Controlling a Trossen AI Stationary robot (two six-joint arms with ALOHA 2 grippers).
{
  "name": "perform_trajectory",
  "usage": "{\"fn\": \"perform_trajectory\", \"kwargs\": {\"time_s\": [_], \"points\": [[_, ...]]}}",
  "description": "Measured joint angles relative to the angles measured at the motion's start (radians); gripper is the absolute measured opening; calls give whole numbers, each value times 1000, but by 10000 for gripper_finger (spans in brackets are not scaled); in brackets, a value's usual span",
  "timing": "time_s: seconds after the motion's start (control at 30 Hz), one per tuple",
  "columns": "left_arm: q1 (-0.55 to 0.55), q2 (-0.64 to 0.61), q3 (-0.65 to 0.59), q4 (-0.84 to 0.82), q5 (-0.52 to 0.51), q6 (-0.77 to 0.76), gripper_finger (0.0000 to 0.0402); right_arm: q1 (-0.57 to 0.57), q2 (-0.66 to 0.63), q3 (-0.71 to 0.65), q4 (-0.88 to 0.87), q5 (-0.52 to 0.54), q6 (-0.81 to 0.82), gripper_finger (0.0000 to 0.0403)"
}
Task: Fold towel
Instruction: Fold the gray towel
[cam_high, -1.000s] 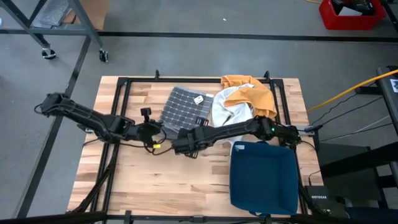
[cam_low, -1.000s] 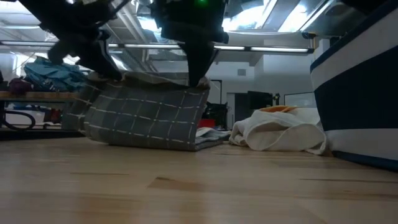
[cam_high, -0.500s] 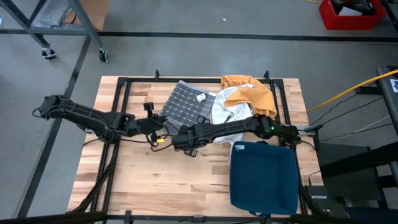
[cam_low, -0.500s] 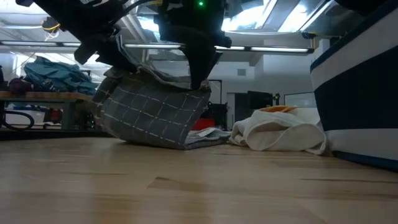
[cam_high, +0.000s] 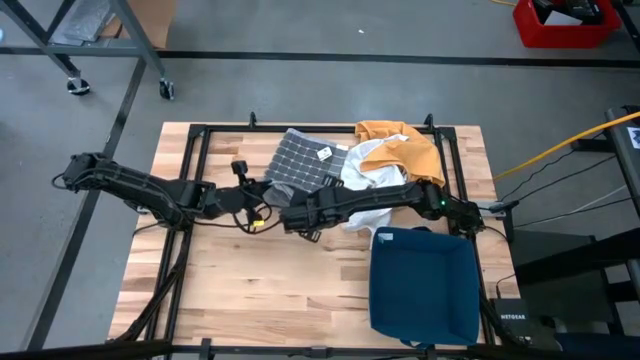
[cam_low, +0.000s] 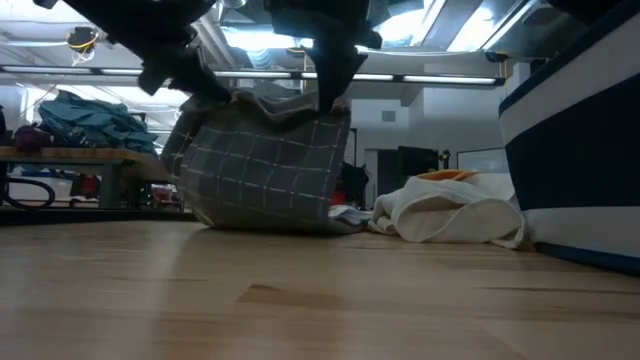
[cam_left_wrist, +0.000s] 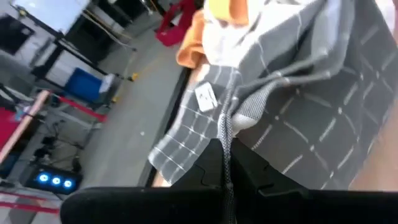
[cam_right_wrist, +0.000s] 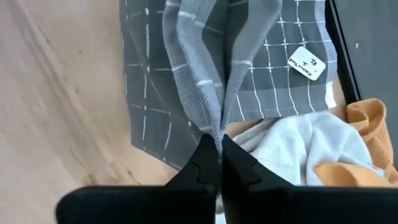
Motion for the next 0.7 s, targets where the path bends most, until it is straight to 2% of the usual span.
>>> {"fn": "perform_trajectory", "kwargs": {"time_s": [0.1,0.17,0.43,0.7], "points": [[-17,0,19,-31,-1,15,0,5,-11,0,13,-4,7,1],[-47,0,45,-105,0,-29,0,16,-18,1,22,-31,7,1],[-258,0,175,-489,37,-374,0,103,-23,2,122,-140,5,1],[-510,15,215,-509,80,-519,0,208,-23,2,330,-159,45,1]]}}
